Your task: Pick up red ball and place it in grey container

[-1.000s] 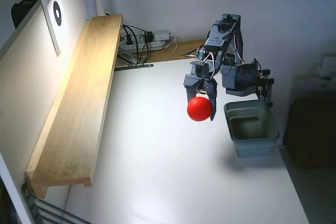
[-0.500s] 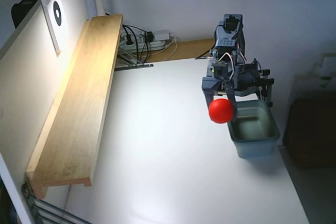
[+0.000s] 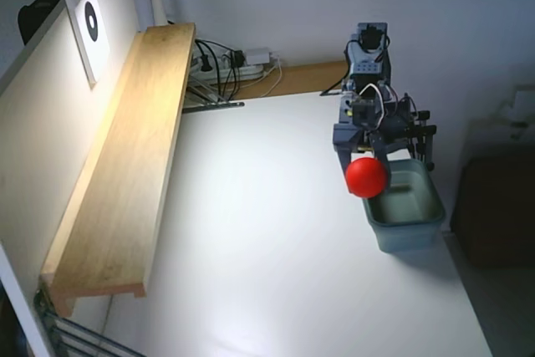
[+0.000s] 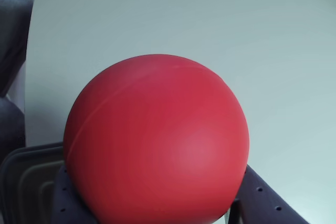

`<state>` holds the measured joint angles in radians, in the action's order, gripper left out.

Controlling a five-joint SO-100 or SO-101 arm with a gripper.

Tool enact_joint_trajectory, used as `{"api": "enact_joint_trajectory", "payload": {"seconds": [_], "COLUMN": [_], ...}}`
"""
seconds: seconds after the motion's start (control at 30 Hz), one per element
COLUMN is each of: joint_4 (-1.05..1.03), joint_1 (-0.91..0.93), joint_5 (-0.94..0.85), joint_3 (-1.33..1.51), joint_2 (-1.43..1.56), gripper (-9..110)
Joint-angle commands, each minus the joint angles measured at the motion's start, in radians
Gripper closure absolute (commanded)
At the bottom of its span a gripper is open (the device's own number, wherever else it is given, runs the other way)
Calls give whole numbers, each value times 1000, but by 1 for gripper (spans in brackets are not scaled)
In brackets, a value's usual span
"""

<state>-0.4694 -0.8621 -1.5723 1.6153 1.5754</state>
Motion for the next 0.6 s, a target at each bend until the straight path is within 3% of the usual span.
{"api": "enact_joint_trajectory", "payload": {"seconds": [0.0, 0.57], "joint_4": [-23, -36], "joint_1": [-14, -66], "joint_5": [2, 2], "joint_3": [19, 83], "joint_2": [125, 202], "gripper": [78, 78]}}
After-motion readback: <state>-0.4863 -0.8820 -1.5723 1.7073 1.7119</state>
